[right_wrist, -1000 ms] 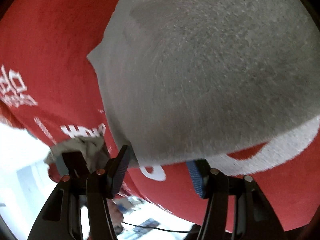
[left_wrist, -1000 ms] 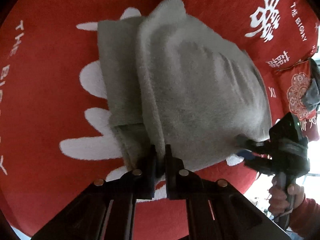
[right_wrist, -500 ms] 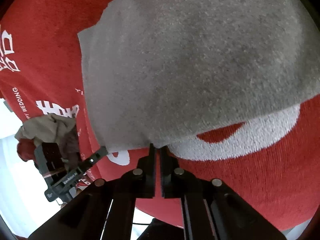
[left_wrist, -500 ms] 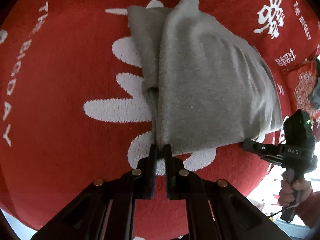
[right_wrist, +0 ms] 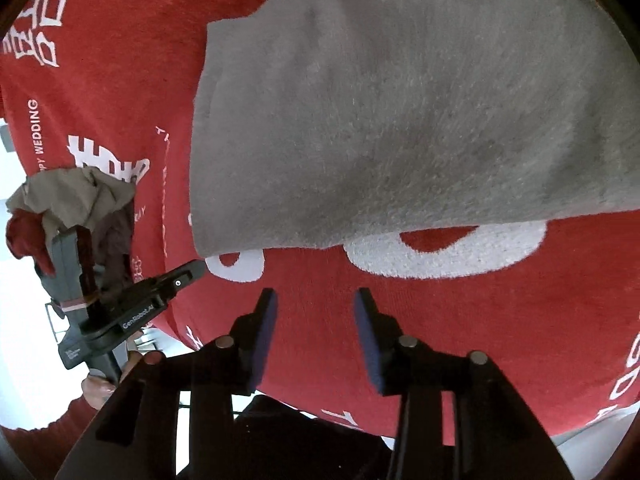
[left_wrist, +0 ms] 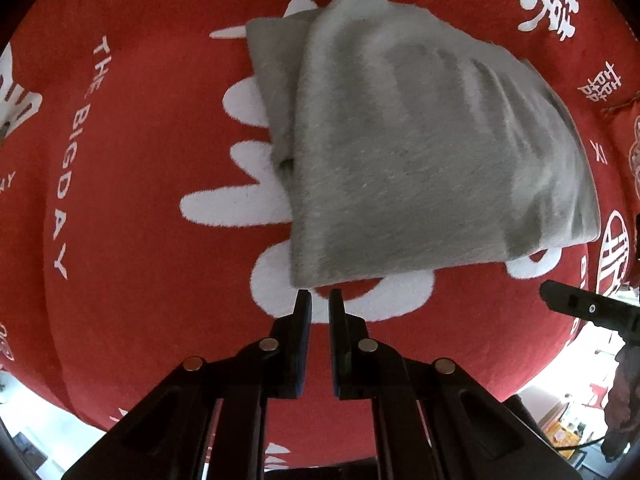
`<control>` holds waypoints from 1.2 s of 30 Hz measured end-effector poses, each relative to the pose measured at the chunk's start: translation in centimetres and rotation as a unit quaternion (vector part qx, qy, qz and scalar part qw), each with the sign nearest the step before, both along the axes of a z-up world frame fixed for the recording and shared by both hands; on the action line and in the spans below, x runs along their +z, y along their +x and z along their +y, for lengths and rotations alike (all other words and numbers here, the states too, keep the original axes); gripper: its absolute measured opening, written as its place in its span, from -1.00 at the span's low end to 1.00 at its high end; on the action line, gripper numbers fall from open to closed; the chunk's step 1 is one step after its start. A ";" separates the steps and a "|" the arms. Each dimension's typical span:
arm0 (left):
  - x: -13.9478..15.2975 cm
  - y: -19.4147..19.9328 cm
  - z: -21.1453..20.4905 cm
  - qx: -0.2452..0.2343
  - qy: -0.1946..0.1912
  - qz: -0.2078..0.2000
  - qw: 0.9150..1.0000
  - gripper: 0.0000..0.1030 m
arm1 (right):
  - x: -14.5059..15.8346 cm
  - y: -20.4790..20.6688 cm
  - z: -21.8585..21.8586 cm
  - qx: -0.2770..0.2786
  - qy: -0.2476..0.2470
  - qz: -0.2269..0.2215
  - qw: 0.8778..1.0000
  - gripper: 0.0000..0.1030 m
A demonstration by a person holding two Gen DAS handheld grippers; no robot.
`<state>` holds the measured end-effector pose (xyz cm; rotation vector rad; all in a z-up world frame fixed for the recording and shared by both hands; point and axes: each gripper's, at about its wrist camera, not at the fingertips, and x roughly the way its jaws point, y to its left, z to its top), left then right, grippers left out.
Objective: Fold small clothes
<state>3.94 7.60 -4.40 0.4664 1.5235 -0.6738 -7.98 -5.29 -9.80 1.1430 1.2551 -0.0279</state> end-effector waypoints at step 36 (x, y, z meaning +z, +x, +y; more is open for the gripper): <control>-1.5 -2.2 -6.9 0.045 0.036 -0.020 0.998 0.98 | 0.2 -2.9 -5.8 0.005 -0.082 0.034 0.996 0.36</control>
